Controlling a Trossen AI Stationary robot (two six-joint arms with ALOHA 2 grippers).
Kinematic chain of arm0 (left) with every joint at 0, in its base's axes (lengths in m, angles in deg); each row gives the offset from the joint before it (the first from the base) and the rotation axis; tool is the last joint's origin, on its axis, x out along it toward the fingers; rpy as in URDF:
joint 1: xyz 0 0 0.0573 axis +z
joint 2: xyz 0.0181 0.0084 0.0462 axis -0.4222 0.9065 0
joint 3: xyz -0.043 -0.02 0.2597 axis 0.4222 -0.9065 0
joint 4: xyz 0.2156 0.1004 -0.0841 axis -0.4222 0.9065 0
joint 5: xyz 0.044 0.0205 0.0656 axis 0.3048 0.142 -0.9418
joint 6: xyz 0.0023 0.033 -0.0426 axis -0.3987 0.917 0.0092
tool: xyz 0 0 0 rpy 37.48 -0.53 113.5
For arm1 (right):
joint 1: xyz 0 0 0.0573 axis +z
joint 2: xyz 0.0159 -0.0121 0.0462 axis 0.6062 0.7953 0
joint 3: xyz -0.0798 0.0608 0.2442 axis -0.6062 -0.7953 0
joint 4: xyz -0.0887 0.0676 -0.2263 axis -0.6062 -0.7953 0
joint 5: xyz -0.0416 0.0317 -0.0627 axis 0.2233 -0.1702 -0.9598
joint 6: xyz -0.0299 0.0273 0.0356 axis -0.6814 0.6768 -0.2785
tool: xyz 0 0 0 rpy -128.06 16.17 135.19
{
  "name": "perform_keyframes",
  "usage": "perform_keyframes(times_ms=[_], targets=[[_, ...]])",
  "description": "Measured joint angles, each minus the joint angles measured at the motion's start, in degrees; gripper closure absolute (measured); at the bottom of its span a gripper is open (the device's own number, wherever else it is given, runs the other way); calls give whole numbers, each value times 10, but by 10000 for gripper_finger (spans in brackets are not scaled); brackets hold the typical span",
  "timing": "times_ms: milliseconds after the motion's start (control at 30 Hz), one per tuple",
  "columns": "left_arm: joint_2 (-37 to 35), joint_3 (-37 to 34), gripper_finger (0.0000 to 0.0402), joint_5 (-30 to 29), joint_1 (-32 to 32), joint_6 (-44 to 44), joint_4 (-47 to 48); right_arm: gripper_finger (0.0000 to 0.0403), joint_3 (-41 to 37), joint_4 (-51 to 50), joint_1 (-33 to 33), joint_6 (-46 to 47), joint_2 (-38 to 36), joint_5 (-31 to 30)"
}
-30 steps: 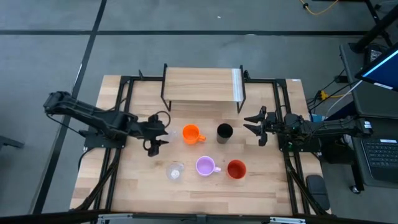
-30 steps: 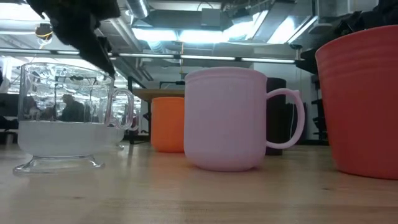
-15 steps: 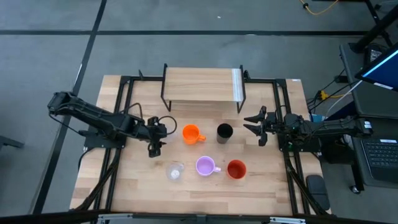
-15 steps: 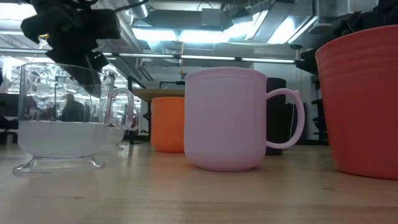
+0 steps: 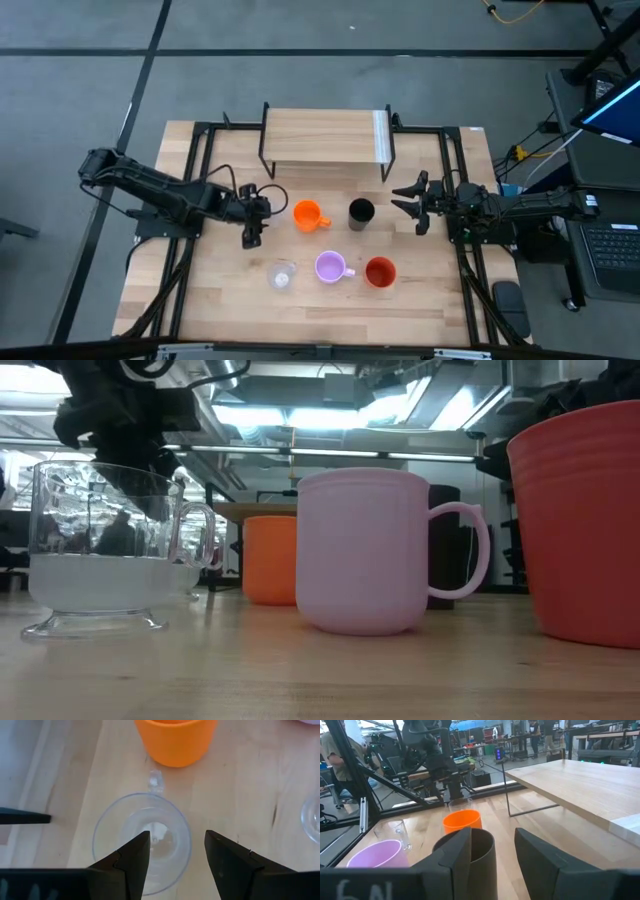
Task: Stack small to large cups/mugs on shelf
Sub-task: Put the top transparent mug on top of the shelf
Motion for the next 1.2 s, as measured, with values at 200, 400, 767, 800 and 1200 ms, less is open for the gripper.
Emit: perform_keyframes(times_ms=[200, 400, 767, 800, 1200], targets=[[0, 0, 218, 3, 4, 0, 0, 249, 0, -4, 0, -4, 0, 0], [28, 0, 218, 20, 3, 1, -4, 249, 0, -4, 0, -11, 0, 0], [61, 0, 218, 20, 3, 15, -11, 249, 0, -4, 0, -12, 0, 0], [61, 0, 218, 20, 3, 15, -11, 249, 0, -4, 0, -11, 0, 0], [61, 0, 287, 6, 3, 15, -9, 249, 0, -4, 0, -13, 0, 0]])
